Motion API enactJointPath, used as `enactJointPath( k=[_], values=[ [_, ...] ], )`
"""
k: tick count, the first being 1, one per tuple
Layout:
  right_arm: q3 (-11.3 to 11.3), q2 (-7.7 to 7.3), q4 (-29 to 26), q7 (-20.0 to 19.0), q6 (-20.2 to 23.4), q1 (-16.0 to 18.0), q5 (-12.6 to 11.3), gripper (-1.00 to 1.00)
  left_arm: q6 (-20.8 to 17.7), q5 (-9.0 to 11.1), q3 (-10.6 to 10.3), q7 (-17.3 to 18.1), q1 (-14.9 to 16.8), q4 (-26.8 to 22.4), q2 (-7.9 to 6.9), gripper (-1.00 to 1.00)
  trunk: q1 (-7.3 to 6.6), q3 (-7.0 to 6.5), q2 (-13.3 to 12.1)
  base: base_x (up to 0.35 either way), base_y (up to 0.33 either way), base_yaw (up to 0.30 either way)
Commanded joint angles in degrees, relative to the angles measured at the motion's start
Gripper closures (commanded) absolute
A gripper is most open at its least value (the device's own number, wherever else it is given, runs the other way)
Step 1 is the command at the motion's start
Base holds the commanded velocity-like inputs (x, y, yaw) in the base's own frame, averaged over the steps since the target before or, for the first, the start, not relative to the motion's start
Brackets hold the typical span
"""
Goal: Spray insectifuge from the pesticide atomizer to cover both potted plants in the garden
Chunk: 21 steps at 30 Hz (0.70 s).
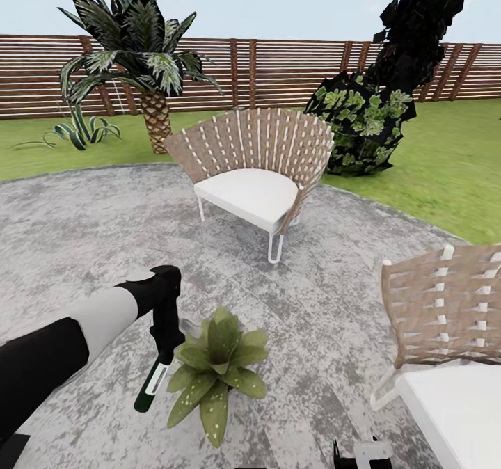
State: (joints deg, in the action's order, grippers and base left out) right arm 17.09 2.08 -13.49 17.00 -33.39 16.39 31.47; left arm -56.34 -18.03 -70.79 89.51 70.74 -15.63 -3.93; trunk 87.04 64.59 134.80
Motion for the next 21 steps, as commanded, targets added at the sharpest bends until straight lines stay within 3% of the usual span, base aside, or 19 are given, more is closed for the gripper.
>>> enactJointPath(
  k=[1, 6, 11, 14, 16, 21],
  values=[
    [0.3, 0.03, 0.0, 0.3, -0.1, 0.0, 0.6, -1.00, -0.6, -0.6, 0.0, 0.5, 0.1, -0.2, 0.19, 1.00, 0.02, 0.05, 0.0, 0.324, 0.000, 0.000],
    [0.3, 0.04, 0.0, 0.3, -0.1, 0.0, 0.6, -1.00, -0.5, -0.7, -0.3, 0.5, -0.1, -0.3, 0.61, 1.00, 0.02, 0.26, 0.0, 0.164, 0.000, 0.000],
    [0.3, 0.04, 0.0, 0.3, -0.1, 0.0, 0.6, -1.00, -0.3, -0.8, -0.4, 0.5, -0.7, 0.1, -0.23, 1.00, 0.02, 0.39, 0.0, 0.005, 0.000, 0.000],
    [0.3, 0.03, 0.0, 0.3, -0.2, 0.0, 0.6, -1.00, -0.4, -0.7, -0.1, 0.5, -1.3, -0.3, 0.83, 1.00, 0.02, 0.39, 0.0, 0.000, 0.000, 0.000],
    [0.3, 0.03, 0.0, 0.3, -0.1, 0.0, 0.6, -1.00, -0.5, -0.8, 0.0, 0.5, -1.3, -0.3, 3.49, 1.00, 0.02, 0.39, 0.0, 0.000, 0.000, 0.000],
    [0.3, 0.03, 0.0, 0.3, -0.2, 0.0, 0.6, -1.00, -0.5, -0.8, 0.2, 0.5, -1.3, -0.1, 3.04, 1.00, 0.02, 0.39, 0.0, 0.208, 0.000, 0.000]
  ],
)
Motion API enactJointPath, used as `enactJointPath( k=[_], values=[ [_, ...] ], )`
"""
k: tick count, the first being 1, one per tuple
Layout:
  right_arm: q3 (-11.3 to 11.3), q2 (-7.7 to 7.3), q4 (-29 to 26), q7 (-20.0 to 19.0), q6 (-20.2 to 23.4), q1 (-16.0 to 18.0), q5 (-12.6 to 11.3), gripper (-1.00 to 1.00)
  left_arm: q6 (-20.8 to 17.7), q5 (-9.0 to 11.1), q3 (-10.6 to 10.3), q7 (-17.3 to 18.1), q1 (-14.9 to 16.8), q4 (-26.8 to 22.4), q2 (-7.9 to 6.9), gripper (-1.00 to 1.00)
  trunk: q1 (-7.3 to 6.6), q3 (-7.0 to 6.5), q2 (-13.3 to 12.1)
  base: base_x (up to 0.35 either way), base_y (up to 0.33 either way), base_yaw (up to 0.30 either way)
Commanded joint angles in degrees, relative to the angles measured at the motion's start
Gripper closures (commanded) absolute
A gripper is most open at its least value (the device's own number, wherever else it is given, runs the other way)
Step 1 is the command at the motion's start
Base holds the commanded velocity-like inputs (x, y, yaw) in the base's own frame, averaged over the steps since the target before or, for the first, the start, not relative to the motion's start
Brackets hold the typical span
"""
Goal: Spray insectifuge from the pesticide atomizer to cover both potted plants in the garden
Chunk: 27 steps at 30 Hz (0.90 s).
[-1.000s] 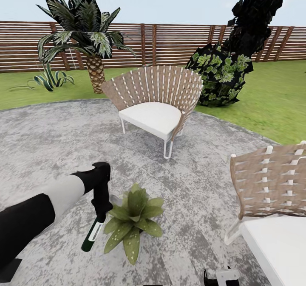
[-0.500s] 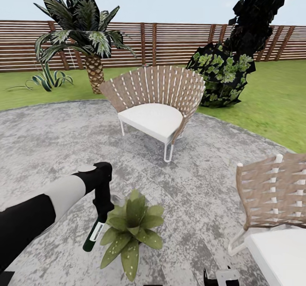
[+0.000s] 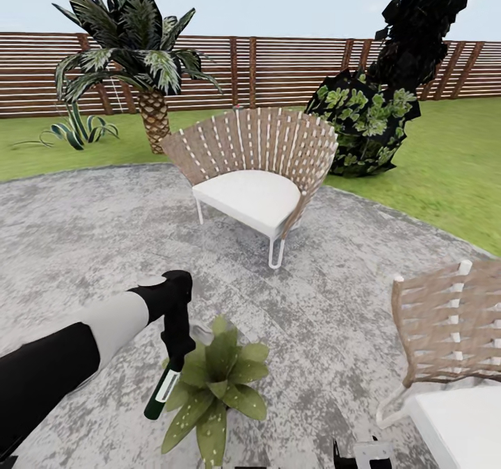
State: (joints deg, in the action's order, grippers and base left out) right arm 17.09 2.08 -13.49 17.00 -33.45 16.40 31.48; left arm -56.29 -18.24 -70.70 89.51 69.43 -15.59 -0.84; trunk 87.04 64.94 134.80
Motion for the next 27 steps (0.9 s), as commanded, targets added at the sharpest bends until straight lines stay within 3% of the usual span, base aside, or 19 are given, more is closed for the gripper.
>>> enactJointPath(
  k=[1, 5, 10, 13, 18, 21, 25, 27],
  values=[
    [0.3, 0.03, 0.0, 0.3, -0.1, 0.0, 0.6, -1.00, -0.6, -0.6, 0.1, 0.5, 0.0, -0.2, -0.06, 1.00, 0.02, 0.05, 0.0, 0.184, 0.000, 0.000],
    [0.3, 0.03, 0.0, 0.3, -0.1, 0.0, 0.6, -1.00, -0.6, -0.6, -0.2, 0.5, -0.1, -0.2, -0.01, 1.00, 0.02, 0.05, 0.0, 0.050, 0.000, 0.000],
    [0.3, 0.03, 0.0, 0.3, -0.1, 0.0, 0.7, -1.00, -0.5, -0.6, -0.5, 0.5, -0.2, -0.1, -1.96, 1.00, 0.02, 0.05, 0.0, 0.003, 0.000, 0.000],
    [0.3, 0.03, 0.0, 0.3, -0.1, 0.0, 0.7, -1.00, -0.6, -0.5, -0.1, -2.7, -0.2, -0.2, -1.78, 1.00, 0.02, 0.05, 0.0, 0.000, 0.000, 0.000],
    [0.3, 0.03, 0.0, 0.3, -0.1, 0.0, 0.7, -1.00, 0.0, -0.2, 0.7, -3.4, -0.2, -0.3, -2.50, 1.00, 0.02, 0.05, 0.0, 0.000, 0.000, 0.000],
    [0.3, 0.03, 0.0, 0.3, -0.1, 0.0, 0.7, -1.00, 4.3, -0.2, 0.8, -3.6, -0.2, -0.7, -1.17, 1.00, 0.02, 0.05, 0.0, 0.000, 0.000, 0.000],
    [0.3, 0.03, 0.0, 0.3, -0.1, 0.0, 0.7, -1.00, 5.0, -0.3, 0.8, -3.6, 0.1, -2.4, 1.62, 1.00, 0.02, 0.05, 0.0, 0.000, 0.000, 0.000],
    [0.3, 0.03, 0.0, 0.3, -0.1, 0.0, 0.7, -1.00, 5.1, -0.4, 0.8, -3.7, 0.3, -2.5, 2.08, 1.00, 0.02, 0.05, 0.0, 0.000, 0.000, 0.000]
  ],
)
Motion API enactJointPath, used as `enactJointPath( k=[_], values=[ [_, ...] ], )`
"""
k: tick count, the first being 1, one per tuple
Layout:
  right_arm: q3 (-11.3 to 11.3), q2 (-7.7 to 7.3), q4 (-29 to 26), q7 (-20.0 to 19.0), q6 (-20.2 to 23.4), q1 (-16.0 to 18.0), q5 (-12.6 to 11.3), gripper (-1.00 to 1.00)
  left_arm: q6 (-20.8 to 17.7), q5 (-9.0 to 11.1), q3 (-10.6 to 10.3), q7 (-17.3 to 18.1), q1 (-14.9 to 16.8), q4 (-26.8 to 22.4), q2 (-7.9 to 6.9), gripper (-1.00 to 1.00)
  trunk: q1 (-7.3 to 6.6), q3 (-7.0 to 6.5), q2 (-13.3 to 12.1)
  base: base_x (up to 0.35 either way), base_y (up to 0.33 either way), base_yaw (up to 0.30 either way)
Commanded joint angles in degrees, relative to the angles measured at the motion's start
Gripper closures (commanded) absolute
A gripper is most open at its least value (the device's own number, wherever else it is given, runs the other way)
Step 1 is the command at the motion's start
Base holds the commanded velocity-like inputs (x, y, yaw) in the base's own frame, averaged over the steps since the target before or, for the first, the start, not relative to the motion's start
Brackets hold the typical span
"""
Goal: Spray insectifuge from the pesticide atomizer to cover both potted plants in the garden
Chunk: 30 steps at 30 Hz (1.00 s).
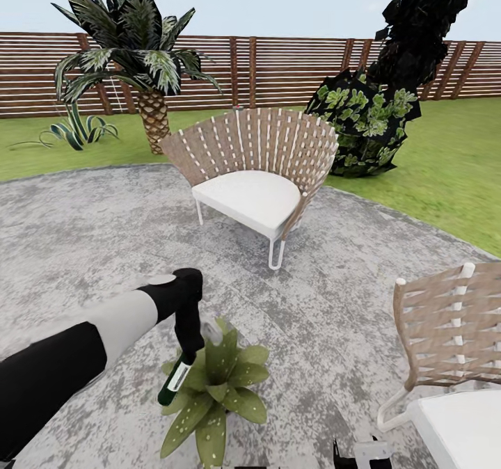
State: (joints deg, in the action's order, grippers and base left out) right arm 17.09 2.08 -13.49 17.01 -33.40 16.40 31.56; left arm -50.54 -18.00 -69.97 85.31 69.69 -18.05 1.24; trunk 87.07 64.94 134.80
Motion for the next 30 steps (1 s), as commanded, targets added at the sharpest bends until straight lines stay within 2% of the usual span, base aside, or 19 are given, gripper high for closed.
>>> enactJointPath(
  k=[1, 4, 7, 9, 12, 13, 14, 16, 18, 22, 25, 27, 28, 30],
  values=[
    [0.3, 0.03, 0.0, 0.3, -0.1, 0.0, 0.6, -1.00, -0.6, -0.7, 0.1, 0.5, 0.1, -0.1, -0.04, 1.00, -0.01, 0.05, 0.0, 0.000, 0.000, 0.000],
    [0.3, 0.03, 0.0, 0.3, -0.2, 0.0, 0.6, -1.00, -0.4, -0.8, 0.2, 0.5, 0.3, 0.1, -0.83, 1.00, -0.01, 0.05, 0.0, 0.000, 0.000, 0.000],
    [0.3, 0.03, 0.0, 0.3, -0.1, 0.0, 0.6, -1.00, -0.2, -0.8, 0.2, 0.5, 0.8, 0.1, -2.47, 1.00, -0.01, 0.05, 0.0, 0.000, 0.000, 0.000],
    [0.3, 0.03, 0.0, 0.3, -0.1, 0.0, 0.6, -1.00, -0.1, -0.8, 0.2, 0.4, 1.3, 0.0, -2.84, 1.00, -0.01, 0.05, 0.0, 0.000, 0.000, 0.000],
    [0.3, 0.03, 0.0, 0.3, -0.1, 0.0, 0.6, -1.00, -0.1, -0.8, 0.1, -0.4, 1.6, -0.1, -2.38, 1.00, -0.01, 0.05, 0.0, 0.000, 0.000, 0.000],
    [0.3, 0.03, 0.0, 0.3, -0.1, 0.0, 0.6, -1.00, -0.1, -0.8, 0.1, -1.1, 1.8, -0.2, -1.71, 1.00, -0.01, 0.05, 0.0, 0.000, 0.000, 0.000],
    [0.3, 0.03, 0.0, 0.3, -0.1, 0.0, 0.6, -1.00, -0.2, -0.8, 0.0, -1.2, 2.6, -0.2, -1.05, 1.00, -0.01, 0.05, 0.0, 0.000, 0.000, 0.000],
    [0.3, 0.03, 0.0, 0.3, -0.1, 0.0, 0.6, -1.00, -0.4, -0.8, 0.0, -1.2, 4.2, -0.2, -0.65, 1.00, -0.01, 0.05, 0.0, 0.000, 0.000, 0.000],
    [0.3, 0.03, 0.0, 0.3, -0.1, 0.0, 0.6, -1.00, -0.5, -0.8, 0.0, -0.9, 6.1, -0.1, -0.54, 1.00, -0.01, 0.05, 0.0, 0.000, 0.000, 0.000],
    [0.3, 0.03, 0.0, 0.3, -0.1, 0.0, 0.6, -1.00, -0.2, -0.9, -0.5, -1.2, 5.9, -0.1, -0.71, 1.00, -0.01, 0.05, 0.0, 0.000, 0.000, 0.000],
    [0.3, 0.03, 0.0, 0.3, -0.2, 0.0, 0.6, -1.00, -0.1, -0.9, -0.6, -1.3, 5.7, 0.4, -1.63, 1.00, -0.01, 0.05, 0.0, 0.000, 0.000, 0.000],
    [0.3, 0.03, 0.0, 0.3, -0.1, 0.0, 0.6, -1.00, 0.0, -0.9, -0.6, -1.4, 5.5, 0.6, -3.21, 1.00, -0.01, 0.05, 0.0, 0.000, 0.000, 0.000],
    [0.3, 0.03, 0.0, 0.3, -0.1, 0.0, 0.6, -1.00, 0.0, -0.9, -0.6, -1.5, 4.8, 0.6, -4.21, 1.00, -0.01, 0.05, 0.0, 0.000, 0.000, 0.000],
    [0.3, 0.03, 0.0, 0.3, -0.1, 0.0, 0.6, -1.00, 0.1, -0.9, -0.6, -1.8, 2.9, 0.2, -4.93, 1.00, -0.01, 0.05, 0.0, 0.000, 0.000, 0.000]
  ],
)
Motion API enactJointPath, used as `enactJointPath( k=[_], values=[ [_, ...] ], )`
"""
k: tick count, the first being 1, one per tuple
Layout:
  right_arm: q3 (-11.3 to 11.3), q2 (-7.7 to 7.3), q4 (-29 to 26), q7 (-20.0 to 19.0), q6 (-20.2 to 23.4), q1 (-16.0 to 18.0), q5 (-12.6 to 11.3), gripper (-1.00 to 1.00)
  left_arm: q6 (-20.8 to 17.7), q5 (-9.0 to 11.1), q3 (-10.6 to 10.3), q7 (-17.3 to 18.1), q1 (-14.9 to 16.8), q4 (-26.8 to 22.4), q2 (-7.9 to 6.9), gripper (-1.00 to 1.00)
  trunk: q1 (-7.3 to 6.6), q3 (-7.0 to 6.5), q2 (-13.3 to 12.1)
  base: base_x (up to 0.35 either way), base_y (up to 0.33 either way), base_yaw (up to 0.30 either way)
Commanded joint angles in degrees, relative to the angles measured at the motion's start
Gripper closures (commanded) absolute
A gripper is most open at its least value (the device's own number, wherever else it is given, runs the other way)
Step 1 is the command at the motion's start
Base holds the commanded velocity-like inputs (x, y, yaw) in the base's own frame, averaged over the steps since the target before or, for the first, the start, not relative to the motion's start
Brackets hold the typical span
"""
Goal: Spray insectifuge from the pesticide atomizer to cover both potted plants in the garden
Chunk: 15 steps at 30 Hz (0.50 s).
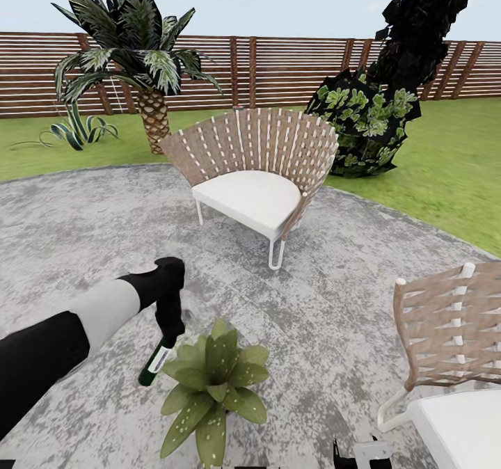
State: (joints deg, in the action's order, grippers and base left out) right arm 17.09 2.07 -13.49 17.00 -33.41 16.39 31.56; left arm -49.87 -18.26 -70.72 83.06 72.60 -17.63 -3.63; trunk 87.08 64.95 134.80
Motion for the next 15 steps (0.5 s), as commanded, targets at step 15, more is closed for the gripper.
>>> enactJointPath(
  k=[15],
  values=[
    [0.3, 0.03, 0.0, 0.3, -0.1, 0.0, 0.6, -1.00, -0.7, -0.6, 0.4, 0.4, -1.1, -1.2, 1.98, 1.00, -0.01, 0.04, 0.0, 0.000, 0.000, 0.000]
  ],
)
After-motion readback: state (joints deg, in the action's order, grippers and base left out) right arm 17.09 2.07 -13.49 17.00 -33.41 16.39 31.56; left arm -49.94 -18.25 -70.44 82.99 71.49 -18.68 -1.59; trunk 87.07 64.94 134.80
